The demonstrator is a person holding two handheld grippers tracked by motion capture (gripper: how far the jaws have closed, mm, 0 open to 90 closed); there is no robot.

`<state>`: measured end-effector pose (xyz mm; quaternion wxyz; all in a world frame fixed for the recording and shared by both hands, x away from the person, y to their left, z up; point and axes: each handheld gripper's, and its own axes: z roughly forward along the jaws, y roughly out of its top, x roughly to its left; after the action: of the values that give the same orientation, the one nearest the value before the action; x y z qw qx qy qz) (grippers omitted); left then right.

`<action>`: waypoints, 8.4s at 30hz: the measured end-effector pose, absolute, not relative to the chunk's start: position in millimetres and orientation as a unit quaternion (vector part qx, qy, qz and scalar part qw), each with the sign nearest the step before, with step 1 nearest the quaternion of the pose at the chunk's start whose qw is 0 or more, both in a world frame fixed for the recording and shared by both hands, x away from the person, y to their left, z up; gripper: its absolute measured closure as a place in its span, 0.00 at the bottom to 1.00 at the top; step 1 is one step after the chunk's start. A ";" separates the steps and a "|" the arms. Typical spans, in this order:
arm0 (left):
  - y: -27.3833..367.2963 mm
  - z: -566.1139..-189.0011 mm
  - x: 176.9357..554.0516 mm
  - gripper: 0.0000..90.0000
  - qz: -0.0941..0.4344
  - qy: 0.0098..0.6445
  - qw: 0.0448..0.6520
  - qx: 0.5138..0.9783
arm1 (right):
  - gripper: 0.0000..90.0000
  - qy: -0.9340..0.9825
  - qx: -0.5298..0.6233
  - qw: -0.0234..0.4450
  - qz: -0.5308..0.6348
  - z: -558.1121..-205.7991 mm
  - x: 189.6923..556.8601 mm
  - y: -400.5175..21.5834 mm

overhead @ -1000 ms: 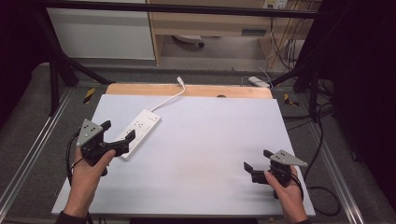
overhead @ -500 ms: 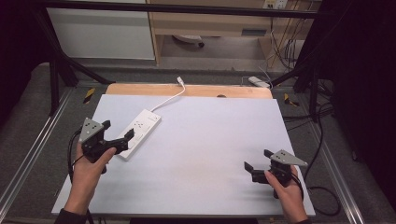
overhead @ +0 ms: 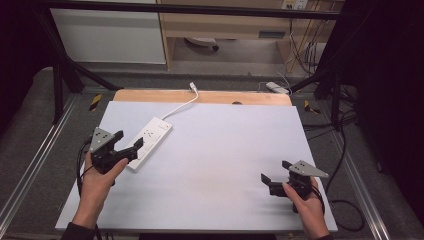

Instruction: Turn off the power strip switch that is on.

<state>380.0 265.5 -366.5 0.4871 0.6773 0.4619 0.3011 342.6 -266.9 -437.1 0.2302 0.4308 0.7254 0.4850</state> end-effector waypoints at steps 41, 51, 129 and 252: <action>280.6 -392.5 386.0 1.00 0.281 0.462 0.479 0.691 | 0.03 0.724 0.436 0.228 0.484 -437.7 343.3 -267.9; 282.0 -400.3 388.3 1.00 0.271 0.472 0.462 0.700 | 0.04 0.724 0.437 0.228 0.483 -437.6 342.9 -267.6; 276.0 -432.0 401.4 1.00 0.211 0.482 0.384 0.759 | 0.04 0.727 0.437 0.225 0.479 -438.1 343.5 -266.9; 273.7 -429.5 396.0 0.76 0.252 0.458 0.444 0.728 | 0.04 0.726 0.438 0.226 0.479 -438.1 343.3 -267.0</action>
<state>396.0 273.7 -429.5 0.4443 0.7276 0.4577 0.2524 343.3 -267.0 -438.1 0.2261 0.4385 0.7263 0.4786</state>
